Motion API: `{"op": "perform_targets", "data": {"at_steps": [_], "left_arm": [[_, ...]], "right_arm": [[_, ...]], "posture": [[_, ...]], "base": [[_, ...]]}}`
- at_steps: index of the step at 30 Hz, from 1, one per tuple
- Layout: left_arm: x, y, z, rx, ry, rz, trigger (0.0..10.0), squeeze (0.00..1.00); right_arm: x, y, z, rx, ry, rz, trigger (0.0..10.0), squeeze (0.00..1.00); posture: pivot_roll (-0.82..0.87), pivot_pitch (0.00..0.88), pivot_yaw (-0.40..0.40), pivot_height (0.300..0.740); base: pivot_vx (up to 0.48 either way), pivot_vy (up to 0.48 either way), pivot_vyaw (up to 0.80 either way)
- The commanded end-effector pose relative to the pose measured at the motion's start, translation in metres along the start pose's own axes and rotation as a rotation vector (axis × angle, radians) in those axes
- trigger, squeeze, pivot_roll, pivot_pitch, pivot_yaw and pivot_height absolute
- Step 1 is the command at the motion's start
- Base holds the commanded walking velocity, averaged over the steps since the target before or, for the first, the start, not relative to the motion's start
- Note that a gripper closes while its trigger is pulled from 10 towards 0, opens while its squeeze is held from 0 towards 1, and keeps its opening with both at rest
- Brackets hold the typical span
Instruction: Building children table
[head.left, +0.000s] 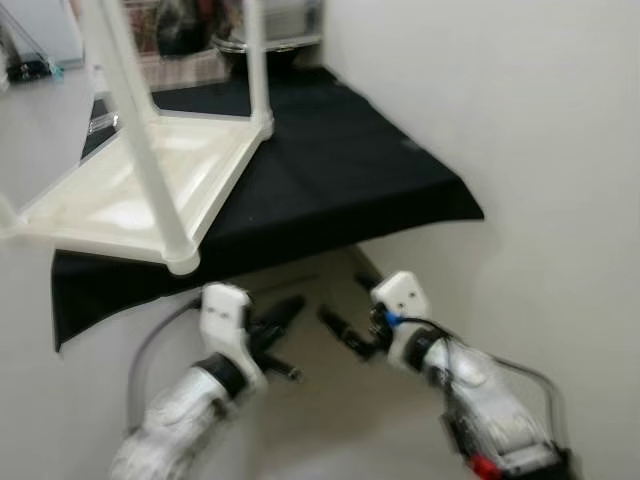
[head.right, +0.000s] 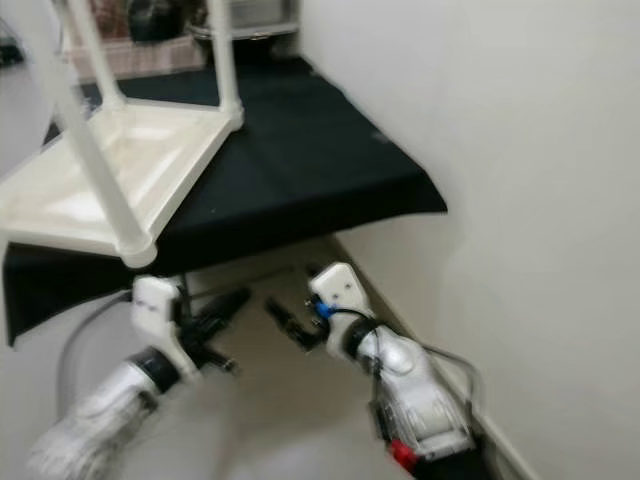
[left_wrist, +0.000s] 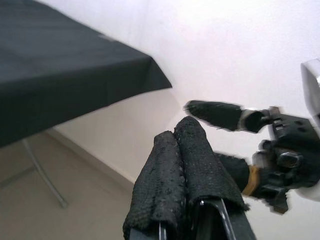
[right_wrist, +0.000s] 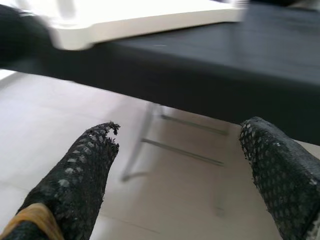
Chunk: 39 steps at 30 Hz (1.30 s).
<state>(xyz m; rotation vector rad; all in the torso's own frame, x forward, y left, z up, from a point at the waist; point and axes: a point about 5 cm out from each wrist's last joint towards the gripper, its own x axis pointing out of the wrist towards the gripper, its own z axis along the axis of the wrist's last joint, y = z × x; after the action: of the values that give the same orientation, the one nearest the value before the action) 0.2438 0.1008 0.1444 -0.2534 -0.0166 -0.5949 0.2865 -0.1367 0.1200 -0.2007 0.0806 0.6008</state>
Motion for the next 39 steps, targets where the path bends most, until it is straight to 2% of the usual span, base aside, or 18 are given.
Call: {"op": "perform_targets", "data": {"at_steps": [1, 3, 5, 9, 11, 12, 13, 15, 16, 17, 19, 24, 32, 37, 38, 39], "left_arm": [[-0.004, 0.009, -0.003, 0.034, 0.026, 0.057, 10.0, 0.00], [-0.004, 0.012, -0.004, 0.040, 0.029, 0.097, 10.0, 0.00], [-0.009, 0.020, -0.006, 0.050, 0.033, 0.190, 10.0, 0.00], [-0.014, 0.027, -0.007, 0.061, 0.036, 0.266, 10.0, 0.00], [-0.031, 0.040, -0.009, 0.099, 0.034, 0.389, 10.0, 0.00], [-0.031, 0.040, -0.009, 0.099, 0.034, 0.389, 10.0, 0.00], [-0.040, 0.045, -0.009, 0.133, 0.028, 0.436, 10.0, 0.00], [-0.040, 0.045, -0.009, 0.133, 0.028, 0.436, 10.0, 0.00], [-0.049, 0.048, -0.010, 0.169, 0.031, 0.468, 10.0, 0.00], [-0.053, 0.049, -0.011, 0.175, 0.021, 0.485, 10.0, 0.00], [-0.054, 0.049, -0.012, 0.176, 0.015, 0.493, 10.0, 0.00], [-0.046, 0.050, -0.008, 0.176, -0.003, 0.494, 10.0, 0.00], [-0.039, 0.052, -0.001, 0.185, -0.031, 0.492, 10.0, 0.00], [-0.031, 0.051, 0.004, 0.194, -0.055, 0.474, 10.0, 0.00], [-0.023, 0.049, 0.008, 0.197, -0.073, 0.449, 10.0, 0.00], [-0.023, 0.049, 0.008, 0.197, -0.073, 0.449, 10.0, 0.00]], "right_arm": [[0.004, 0.005, 0.000, 0.002, -0.010, 0.006, 10.0, 0.00], [0.004, 0.004, -0.002, 0.009, -0.007, -0.007, 10.0, 0.00], [0.005, -0.001, -0.005, 0.025, 0.006, -0.061, 10.0, 0.00], [0.006, -0.004, -0.008, 0.034, 0.012, -0.095, 10.0, 0.00], [0.006, -0.007, -0.010, 0.043, 0.021, -0.128, 10.0, 0.00], [0.006, -0.007, -0.010, 0.043, 0.021, -0.128, 10.0, 0.00], [0.005, -0.008, -0.011, 0.056, 0.017, -0.133, 10.0, 0.00], [0.005, -0.008, -0.011, 0.056, 0.017, -0.133, 10.0, 0.00], [0.003, -0.006, -0.014, 0.042, 0.024, -0.111, 10.0, 0.00], [0.004, -0.003, -0.010, 0.040, -0.014, -0.068, 10.0, 0.00], [0.005, -0.001, -0.008, 0.044, -0.034, -0.040, 10.0, 0.00], [0.008, -0.006, -0.007, 0.031, -0.033, -0.078, 10.0, 0.00], [0.009, -0.001, -0.006, 0.004, -0.051, -0.051, 10.0, 0.00], [0.010, -0.002, -0.006, 0.003, -0.032, -0.042, 10.0, 0.00], [0.011, -0.002, -0.007, 0.011, -0.030, -0.033, 10.0, 0.00], [0.011, -0.002, -0.007, 0.011, -0.030, -0.033, 10.0, 0.00]], "posture": [[0.00, 0.040, -0.003, 0.740], [0.00, 0.037, -0.002, 0.740], [0.00, 0.028, 0.001, 0.740], [0.00, 0.030, 0.001, 0.740], [0.00, 0.024, -0.008, 0.740], [0.00, 0.024, -0.008, 0.740], [0.00, 0.025, -0.010, 0.740], [0.00, 0.025, -0.010, 0.740], [0.01, 0.029, -0.015, 0.740], [0.01, 0.022, -0.020, 0.740], [0.01, 0.021, -0.020, 0.740], [0.01, 0.021, -0.020, 0.740], [0.00, 0.023, -0.018, 0.740], [0.00, 0.023, -0.016, 0.740], [0.00, 0.025, -0.014, 0.740], [0.00, 0.025, -0.014, 0.740]], "base": [[0.000, -0.401, 0.00], [0.000, 0.000, 0.00], [0.000, 0.000, 0.00], [0.000, 0.000, 0.00], [0.000, 0.000, 0.00], [0.000, 0.000, 0.00], [0.000, 0.000, 0.80], [0.000, 0.000, 0.80], [0.000, 0.000, 0.78], [0.442, 0.000, 0.77], [0.446, 0.000, 0.69], [0.452, 0.000, 0.43], [0.443, 0.000, 0.80], [0.439, 0.000, 0.00], [0.435, 0.000, 0.00], [0.435, 0.000, 0.00]]}}
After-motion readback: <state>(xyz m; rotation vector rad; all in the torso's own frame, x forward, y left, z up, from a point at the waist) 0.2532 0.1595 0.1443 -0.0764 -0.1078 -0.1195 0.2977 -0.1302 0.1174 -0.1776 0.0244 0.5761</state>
